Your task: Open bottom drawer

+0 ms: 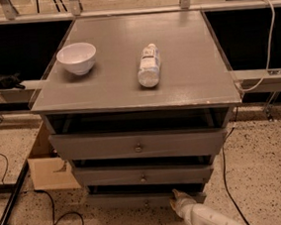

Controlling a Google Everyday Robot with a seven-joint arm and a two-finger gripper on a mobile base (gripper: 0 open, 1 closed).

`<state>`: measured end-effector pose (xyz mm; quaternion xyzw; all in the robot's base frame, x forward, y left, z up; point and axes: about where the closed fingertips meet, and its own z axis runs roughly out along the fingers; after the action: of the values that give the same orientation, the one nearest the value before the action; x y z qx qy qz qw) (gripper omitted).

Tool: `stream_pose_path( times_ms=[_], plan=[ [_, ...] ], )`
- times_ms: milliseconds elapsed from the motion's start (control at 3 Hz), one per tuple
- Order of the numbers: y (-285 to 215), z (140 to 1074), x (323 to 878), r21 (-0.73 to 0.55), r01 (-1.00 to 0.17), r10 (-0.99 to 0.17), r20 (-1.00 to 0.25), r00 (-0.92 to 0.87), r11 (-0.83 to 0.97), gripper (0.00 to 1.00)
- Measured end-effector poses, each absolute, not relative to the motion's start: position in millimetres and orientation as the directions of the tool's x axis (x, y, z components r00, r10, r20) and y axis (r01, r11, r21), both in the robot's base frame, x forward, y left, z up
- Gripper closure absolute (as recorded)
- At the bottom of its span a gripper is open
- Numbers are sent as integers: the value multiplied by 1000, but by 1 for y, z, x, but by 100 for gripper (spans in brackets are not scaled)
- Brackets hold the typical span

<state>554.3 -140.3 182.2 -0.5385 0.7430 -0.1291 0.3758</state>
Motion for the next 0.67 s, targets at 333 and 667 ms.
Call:
stream_pose_path(
  times_ms=[333,667],
  plan=[
    [-140,182,554,-597,-703,-897,-420,-137,387,6],
    [-140,182,554,-597,-703,-897,-420,-137,387,10]
  ],
)
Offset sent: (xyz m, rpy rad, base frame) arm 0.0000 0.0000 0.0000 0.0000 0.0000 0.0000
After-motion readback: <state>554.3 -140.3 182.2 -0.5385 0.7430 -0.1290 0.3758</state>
